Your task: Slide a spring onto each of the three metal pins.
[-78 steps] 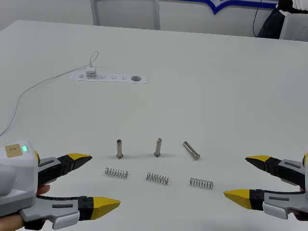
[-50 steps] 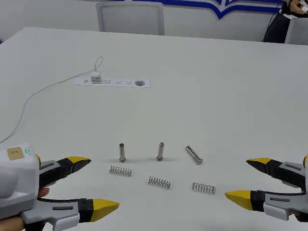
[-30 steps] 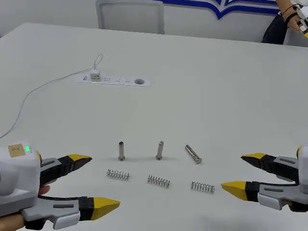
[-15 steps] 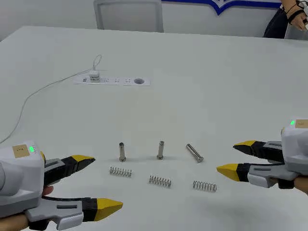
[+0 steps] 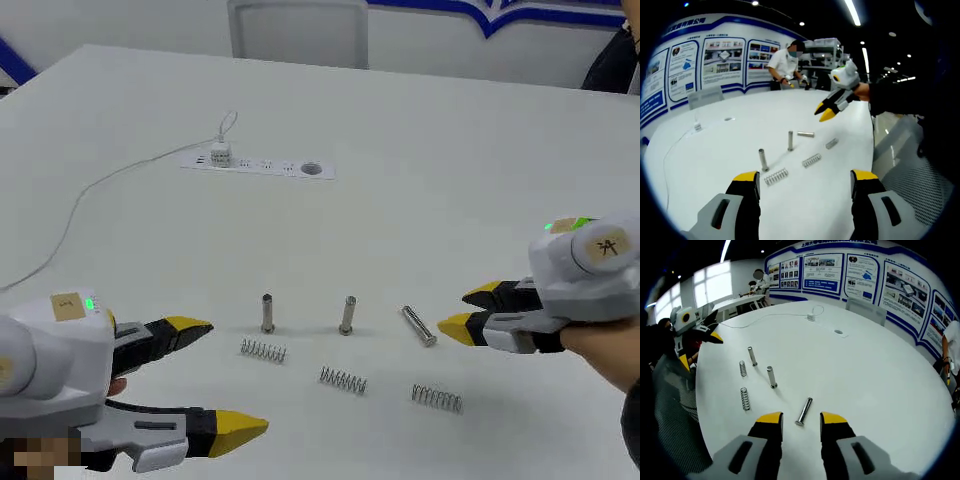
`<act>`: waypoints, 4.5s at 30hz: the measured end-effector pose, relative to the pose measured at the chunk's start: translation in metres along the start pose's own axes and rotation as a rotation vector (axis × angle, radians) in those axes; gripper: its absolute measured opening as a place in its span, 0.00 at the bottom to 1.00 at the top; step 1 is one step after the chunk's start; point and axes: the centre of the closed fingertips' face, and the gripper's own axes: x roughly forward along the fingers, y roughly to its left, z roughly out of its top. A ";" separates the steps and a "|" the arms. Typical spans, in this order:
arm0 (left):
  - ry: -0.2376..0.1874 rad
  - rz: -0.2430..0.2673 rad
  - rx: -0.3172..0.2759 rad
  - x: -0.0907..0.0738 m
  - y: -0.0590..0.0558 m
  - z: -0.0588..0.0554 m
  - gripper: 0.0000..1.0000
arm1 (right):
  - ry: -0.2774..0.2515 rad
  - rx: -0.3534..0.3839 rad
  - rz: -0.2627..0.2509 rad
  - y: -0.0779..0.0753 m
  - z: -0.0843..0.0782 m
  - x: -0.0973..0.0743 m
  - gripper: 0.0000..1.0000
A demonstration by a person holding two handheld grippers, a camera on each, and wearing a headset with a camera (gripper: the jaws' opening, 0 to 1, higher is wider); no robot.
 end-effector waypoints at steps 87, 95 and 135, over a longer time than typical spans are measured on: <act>0.012 -0.085 0.026 0.018 -0.020 -0.009 0.72 | 0.222 0.199 -0.120 -0.012 -0.013 0.042 0.09; 0.017 -0.093 0.032 0.019 -0.022 -0.010 0.73 | 0.180 0.216 -0.134 -0.010 -0.014 0.028 0.09; 0.005 -0.078 0.031 0.017 -0.020 -0.006 0.73 | 0.143 0.164 -0.108 0.000 -0.018 0.014 0.16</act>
